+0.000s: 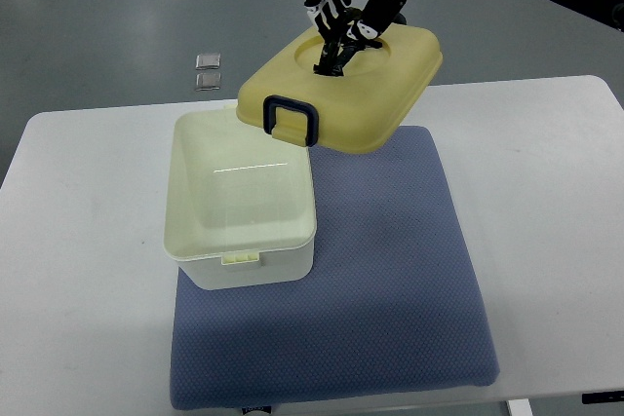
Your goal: Open white storage box with right hand
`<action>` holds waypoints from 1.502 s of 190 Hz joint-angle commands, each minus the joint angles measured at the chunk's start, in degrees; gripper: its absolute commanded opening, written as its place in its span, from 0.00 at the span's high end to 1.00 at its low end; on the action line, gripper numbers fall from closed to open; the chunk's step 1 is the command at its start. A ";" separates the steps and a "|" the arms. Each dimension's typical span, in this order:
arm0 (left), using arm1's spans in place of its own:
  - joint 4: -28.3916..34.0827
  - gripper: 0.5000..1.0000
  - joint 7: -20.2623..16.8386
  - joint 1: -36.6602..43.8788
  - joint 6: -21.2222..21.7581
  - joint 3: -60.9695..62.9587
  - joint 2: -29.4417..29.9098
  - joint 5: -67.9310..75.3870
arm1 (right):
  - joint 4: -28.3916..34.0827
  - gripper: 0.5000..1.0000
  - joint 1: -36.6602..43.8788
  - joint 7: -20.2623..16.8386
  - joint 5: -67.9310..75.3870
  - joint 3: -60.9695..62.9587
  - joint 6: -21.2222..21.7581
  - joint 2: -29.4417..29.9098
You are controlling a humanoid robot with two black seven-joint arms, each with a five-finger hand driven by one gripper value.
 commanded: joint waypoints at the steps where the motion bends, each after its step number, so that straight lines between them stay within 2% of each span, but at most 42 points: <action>1: 0.00 0.00 0.00 -0.01 -0.01 0.00 0.00 0.00 | 0.00 1.00 -2.23 0.10 -0.21 -0.03 -0.21 -3.07; 31: 0.00 0.00 0.00 -0.01 -0.01 0.00 0.00 0.00 | -0.18 1.00 -6.63 0.01 -0.83 -0.38 -1.88 -5.79; 73: 0.00 0.00 0.00 -0.01 -0.01 0.00 0.00 0.00 | -0.61 1.00 -12.08 -0.08 -0.92 -0.73 -4.95 -6.50; 136: 0.00 0.00 0.00 -0.01 -0.10 0.00 0.00 0.00 | -2.72 1.00 -18.93 -0.61 -1.88 -0.73 -8.29 -5.01; 182: 0.00 0.00 0.00 -0.01 -0.01 0.00 0.00 0.00 | -2.99 1.00 -21.04 -0.61 -1.80 -0.65 -8.47 -2.37; 200: 0.00 0.00 0.00 -0.01 -0.01 0.00 0.00 0.00 | -2.99 0.76 -22.10 -0.69 -1.53 -0.65 -8.47 -1.66; 201: 0.00 0.00 0.00 -0.01 -0.10 0.00 0.00 0.00 | -2.99 0.71 -22.10 -0.69 -1.53 -0.56 -8.47 -1.66; 202: 0.00 0.00 0.00 -0.01 -0.10 0.00 0.00 0.00 | -2.99 0.70 -22.10 -0.69 -1.53 -0.56 -8.47 -1.66; 203: 0.00 0.00 0.00 -0.01 -0.01 0.00 0.00 0.00 | -2.99 0.64 -22.10 -0.61 -1.36 -0.56 -8.47 -1.66; 204: 0.00 0.00 0.00 -0.01 -0.01 0.00 0.00 0.00 | -2.99 0.64 -22.10 -0.61 -1.36 -0.56 -8.47 -1.66; 205: 0.00 0.00 0.00 -0.01 -0.01 0.00 0.00 0.00 | -2.99 0.58 -22.19 -0.61 -1.18 -0.56 -8.47 -1.66; 206: 0.00 0.00 0.00 -0.01 -0.01 0.00 0.00 0.00 | -2.99 0.58 -22.19 -0.61 -1.18 -0.56 -8.47 -1.66; 207: 0.00 0.00 0.00 -0.01 -0.01 0.00 0.00 0.00 | -2.99 0.52 -22.19 -0.61 -1.01 -0.56 -8.47 -1.66; 208: 0.00 0.00 0.00 -0.01 -0.01 0.00 0.00 0.00 | -2.99 0.52 -22.19 -0.61 -1.00 -0.56 -8.47 -1.66; 209: 0.00 0.00 0.00 -0.01 -0.01 0.00 0.00 0.00 | -2.99 0.47 -22.19 -0.61 -0.92 -0.47 -8.47 -1.58; 213: 0.00 0.00 0.00 -0.01 -0.01 0.00 0.00 0.00 | -2.99 0.39 -22.19 -0.61 -0.92 -0.47 -8.47 -1.58; 231: 0.00 0.00 0.00 -0.01 -0.01 0.00 0.00 0.00 | -2.99 0.23 -22.01 -0.61 -0.74 -0.12 -8.47 -1.66; 272: 0.00 0.00 0.00 -0.01 -0.01 0.00 0.00 0.00 | -2.81 0.16 -21.22 -0.25 0.75 0.06 -7.50 -2.02; 285: 0.00 0.00 0.00 -0.01 -0.01 0.00 0.00 0.00 | -2.81 0.16 -20.96 -0.17 2.60 0.14 -4.87 -2.10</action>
